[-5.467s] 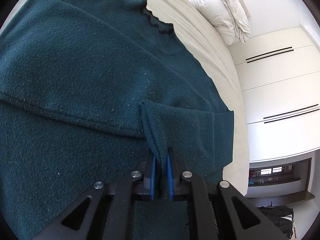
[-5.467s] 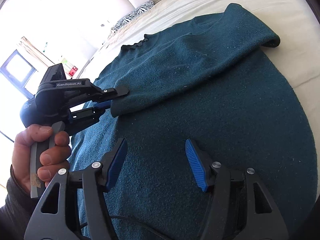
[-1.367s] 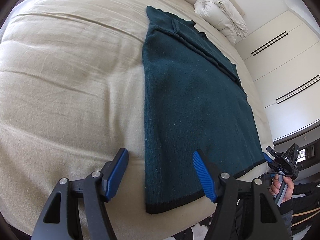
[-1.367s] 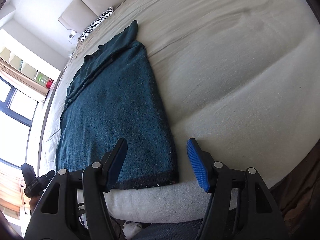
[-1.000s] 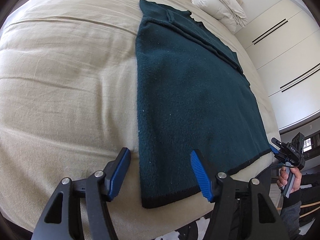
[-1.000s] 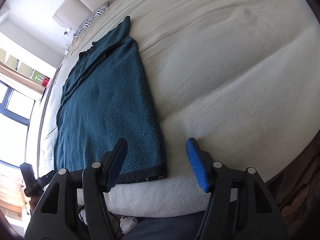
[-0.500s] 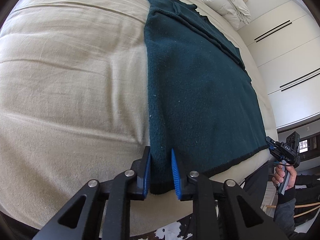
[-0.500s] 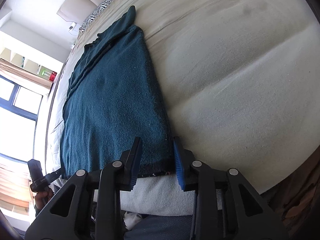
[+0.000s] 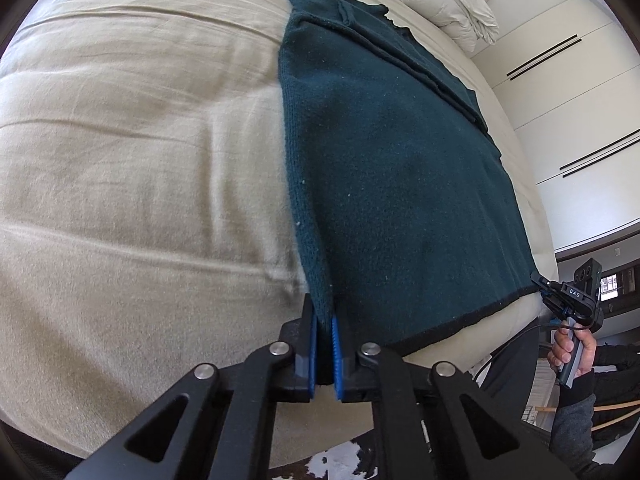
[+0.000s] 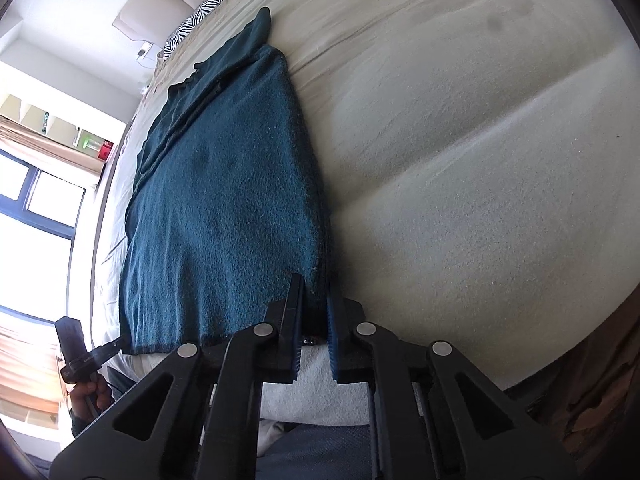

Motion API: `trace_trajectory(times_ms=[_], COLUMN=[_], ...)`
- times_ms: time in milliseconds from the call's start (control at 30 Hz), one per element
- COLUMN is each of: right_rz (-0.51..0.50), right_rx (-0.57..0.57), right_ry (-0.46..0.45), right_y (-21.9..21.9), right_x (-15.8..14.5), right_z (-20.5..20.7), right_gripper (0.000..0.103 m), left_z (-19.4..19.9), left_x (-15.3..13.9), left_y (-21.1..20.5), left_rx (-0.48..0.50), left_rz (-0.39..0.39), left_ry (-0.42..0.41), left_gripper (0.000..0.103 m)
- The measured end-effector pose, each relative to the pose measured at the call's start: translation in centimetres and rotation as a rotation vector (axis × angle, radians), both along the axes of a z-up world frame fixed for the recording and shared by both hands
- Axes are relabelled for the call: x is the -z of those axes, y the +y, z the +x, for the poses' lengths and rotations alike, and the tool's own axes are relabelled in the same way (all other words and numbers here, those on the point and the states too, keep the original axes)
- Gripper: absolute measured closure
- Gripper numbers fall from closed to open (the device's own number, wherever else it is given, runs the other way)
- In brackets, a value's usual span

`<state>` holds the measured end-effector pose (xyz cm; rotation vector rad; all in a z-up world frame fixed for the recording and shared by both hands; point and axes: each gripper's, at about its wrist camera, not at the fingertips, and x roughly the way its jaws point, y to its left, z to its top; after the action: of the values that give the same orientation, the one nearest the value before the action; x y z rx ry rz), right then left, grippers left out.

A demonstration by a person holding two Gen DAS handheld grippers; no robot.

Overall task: Fold small clothes
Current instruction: 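Grasp the sweater hem with both grippers, then lift the hem with both grippers and fold it toward the collar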

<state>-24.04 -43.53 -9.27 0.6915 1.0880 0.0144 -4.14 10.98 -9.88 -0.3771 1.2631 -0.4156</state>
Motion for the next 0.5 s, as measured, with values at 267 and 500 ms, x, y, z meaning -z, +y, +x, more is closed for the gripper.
trace_trajectory(times_ms=[267, 500], right_rz=[0.011, 0.050], right_rx=[0.007, -0.001], right_ry=[-0.083, -0.195], right_y=[0.7, 1.4], right_x=[-2.4, -6.5], right_z=[-0.6, 1.5], right_gripper=[0.097, 0.097], left_z=[-0.3, 2.2], left_x=[-2.1, -5.4], left_y=[1.0, 2.6], left_rx=[-0.041, -0.123], left_rz=[-0.135, -0.358], left_ry=[-0.048, -0.134], left_gripper=[0.096, 0.096])
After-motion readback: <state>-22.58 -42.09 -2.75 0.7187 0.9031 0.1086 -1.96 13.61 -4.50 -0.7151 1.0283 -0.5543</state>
